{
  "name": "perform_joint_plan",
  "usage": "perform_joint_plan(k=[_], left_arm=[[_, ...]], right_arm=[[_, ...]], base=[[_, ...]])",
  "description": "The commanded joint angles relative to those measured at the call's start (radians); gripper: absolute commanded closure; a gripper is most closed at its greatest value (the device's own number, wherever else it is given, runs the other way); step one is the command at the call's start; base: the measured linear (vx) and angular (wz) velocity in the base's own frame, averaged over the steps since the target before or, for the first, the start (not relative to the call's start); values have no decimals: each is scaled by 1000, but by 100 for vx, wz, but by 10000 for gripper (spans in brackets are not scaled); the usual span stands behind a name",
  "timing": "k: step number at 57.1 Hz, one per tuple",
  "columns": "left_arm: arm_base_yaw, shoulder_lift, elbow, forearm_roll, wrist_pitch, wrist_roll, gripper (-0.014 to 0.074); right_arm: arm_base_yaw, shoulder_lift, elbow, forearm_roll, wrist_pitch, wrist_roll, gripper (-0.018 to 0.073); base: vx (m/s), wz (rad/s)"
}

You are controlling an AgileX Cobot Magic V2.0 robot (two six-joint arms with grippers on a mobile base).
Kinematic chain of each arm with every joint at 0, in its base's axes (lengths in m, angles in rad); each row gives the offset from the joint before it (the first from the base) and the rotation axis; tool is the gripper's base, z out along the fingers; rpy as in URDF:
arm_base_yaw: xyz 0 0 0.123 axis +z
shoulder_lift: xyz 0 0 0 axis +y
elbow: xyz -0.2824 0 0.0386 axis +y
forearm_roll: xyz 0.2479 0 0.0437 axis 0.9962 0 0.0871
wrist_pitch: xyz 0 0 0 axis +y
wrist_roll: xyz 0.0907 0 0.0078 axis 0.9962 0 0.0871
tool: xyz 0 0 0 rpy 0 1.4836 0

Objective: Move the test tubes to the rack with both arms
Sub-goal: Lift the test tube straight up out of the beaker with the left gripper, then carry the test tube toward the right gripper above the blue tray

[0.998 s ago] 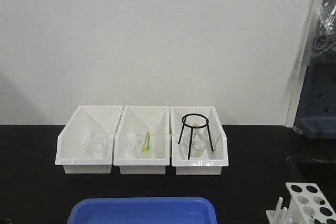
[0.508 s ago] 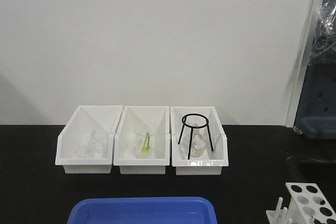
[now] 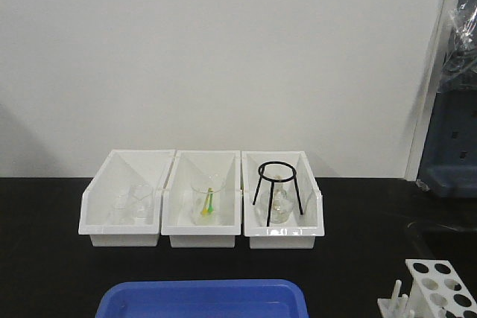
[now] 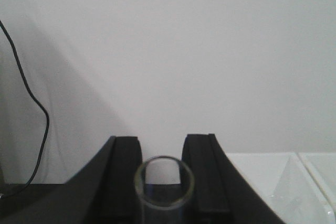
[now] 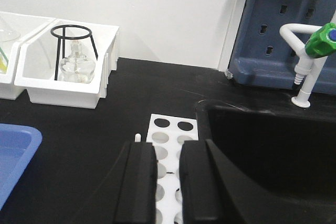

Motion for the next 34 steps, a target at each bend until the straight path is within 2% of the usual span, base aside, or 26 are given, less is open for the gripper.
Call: perform_joint_plan(k=[1,5,9,16,25,28,34], left_arm=[[-4,-19,-69,5,-21,-69,602],[-4,-19,-80,27,17,-156,602],[-5,-17,-80,92,32,-248,602],[-32,-17,-80,266,56,-435,602],[-88,-15,-80,502,49,-689,602],[-106,-10,-80,581,46,-784,602],[-134,13,-80,691,12,-943,602]], right_arm=[[1,10,-35,0,-85,2,309],[1,11,-35,8,-85,2,294],[1,18,-37,33,-85,2,261],[1,48,-41,79,-89,1,169],[1,103,-41,82,-110,0,71],[1,126,-40,87,-141,0,56],[1,168,-41,111,-218,1,55]], base=[[0,0],[0,0],[0,0],[0,0],[0,0],[0,0],[0,0]])
